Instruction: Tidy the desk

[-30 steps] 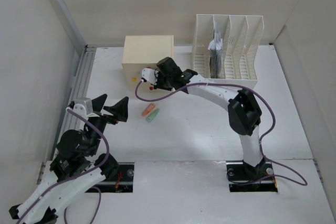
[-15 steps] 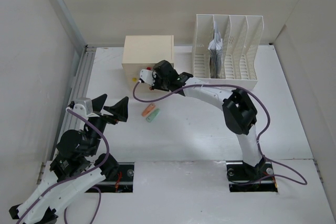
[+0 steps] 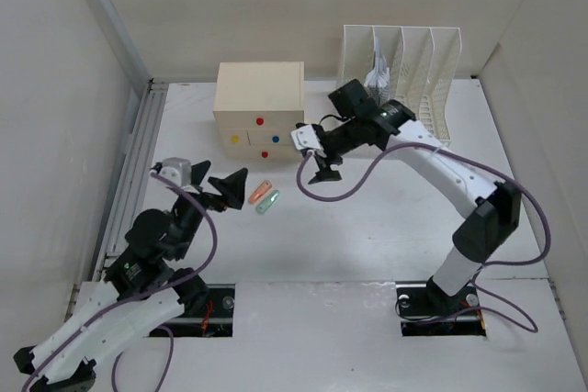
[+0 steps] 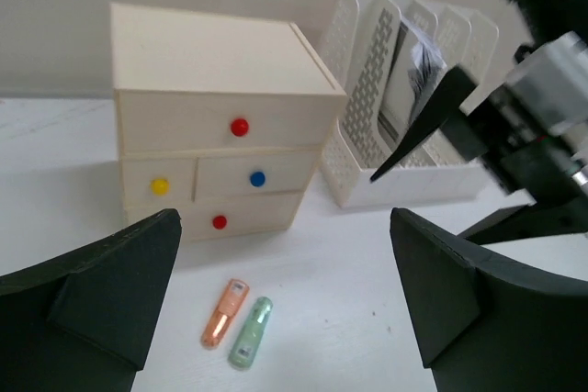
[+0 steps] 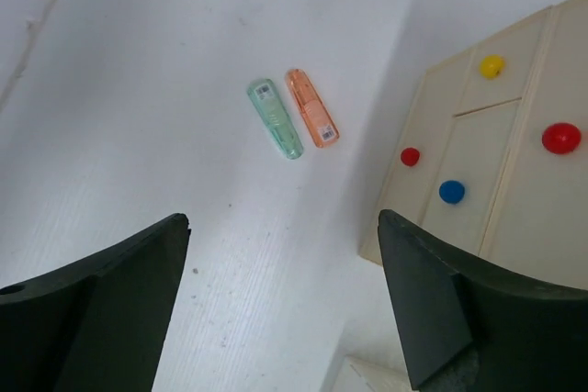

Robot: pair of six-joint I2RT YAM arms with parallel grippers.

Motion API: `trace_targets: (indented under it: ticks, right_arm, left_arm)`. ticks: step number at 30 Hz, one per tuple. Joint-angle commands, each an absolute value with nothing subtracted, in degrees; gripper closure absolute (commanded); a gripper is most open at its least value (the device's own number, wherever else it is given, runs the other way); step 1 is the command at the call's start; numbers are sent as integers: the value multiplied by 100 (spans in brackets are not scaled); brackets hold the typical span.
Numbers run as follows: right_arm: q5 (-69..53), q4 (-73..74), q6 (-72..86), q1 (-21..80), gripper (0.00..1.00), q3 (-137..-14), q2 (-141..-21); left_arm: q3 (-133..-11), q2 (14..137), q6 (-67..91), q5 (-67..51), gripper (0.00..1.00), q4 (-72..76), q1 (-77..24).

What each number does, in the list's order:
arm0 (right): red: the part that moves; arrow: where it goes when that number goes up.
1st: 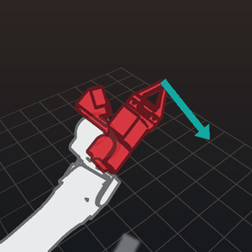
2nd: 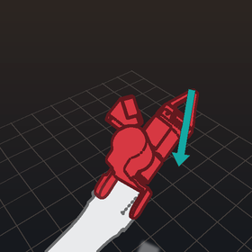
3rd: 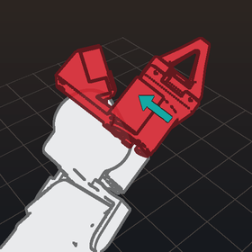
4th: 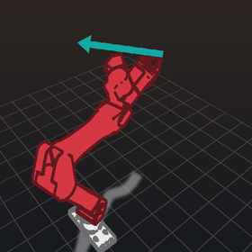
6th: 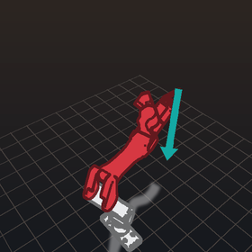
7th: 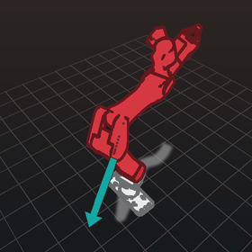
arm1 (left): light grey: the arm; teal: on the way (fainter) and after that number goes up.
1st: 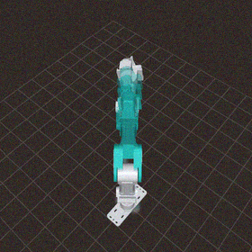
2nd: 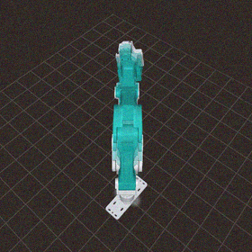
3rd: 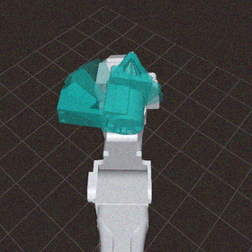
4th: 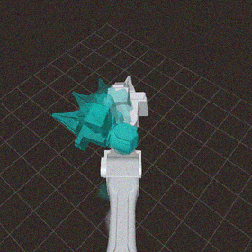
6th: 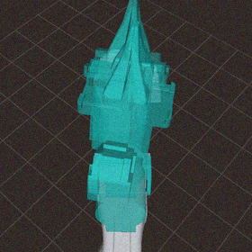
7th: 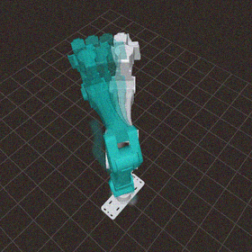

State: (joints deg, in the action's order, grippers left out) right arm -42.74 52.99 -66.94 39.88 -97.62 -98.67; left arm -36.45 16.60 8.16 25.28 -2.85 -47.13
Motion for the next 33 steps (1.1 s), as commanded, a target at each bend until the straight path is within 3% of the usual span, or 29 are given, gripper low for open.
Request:
trace_targets:
  ticks: [1, 3, 5, 6, 7, 11, 13, 15, 17, 18, 25, 33]
  right_arm:
    - [-5254, 5941, -7207, 3597, 11, -9388, -9502]
    - [-5509, 5863, -7146, 3341, 17, -9099, -9317]
    - [-5869, 5862, -7146, 3008, 39, -8965, -9124]
    - [-5967, 5915, -7146, 2910, 91, -8895, -9062]
    - [-6063, 5915, -7006, 2831, 100, -8764, -9009]
    - [-6249, 5915, -7005, 2593, 100, -8394, -8615]
    - [-6249, 5863, -7005, 2427, 97, -8280, -8491]
    - [-6249, 5862, -7005, 2339, 84, -8209, -8402]
    - [-6249, 5810, -7005, 2259, 58, -8147, -8350]
    - [-6327, 5810, -7005, 2180, 55, -8095, -8350]
    - [-6328, 5862, -7005, 2127, 52, -8147, -8411]
    - [-6556, 5862, -7005, 2022, 51, -8147, -8411]
  left_arm:
    - [-3699, 2371, 1290, 1831, 3, 114, -4693]
    - [-3823, 3135, 1589, 1714, 3, 53, -4588]
    - [-3937, 3775, 1888, 1530, 3, -18, -4527]
    - [-3937, 3918, 2229, 1529, 5, -18, -4526]
    - [-3877, 4016, 2372, 1434, 8, 52, -4526]
    - [-3148, 4148, 3137, 1301, 21, 833, -4526]
    - [-2621, 4148, 3278, 1396, 22, 1334, -4526]
    - [-2296, 4088, 3278, 1599, 23, 1738, -4579]
    - [-1926, 4034, 3278, 1731, 23, 1941, -4579]
    - [-1829, 4034, 3226, 1836, 23, 2021, -4579]
    - [-1582, 4218, 2988, 2188, 20, 2337, -4579]
    - [-2002, 5288, 3085, 2839, 21, 2259, -4369]
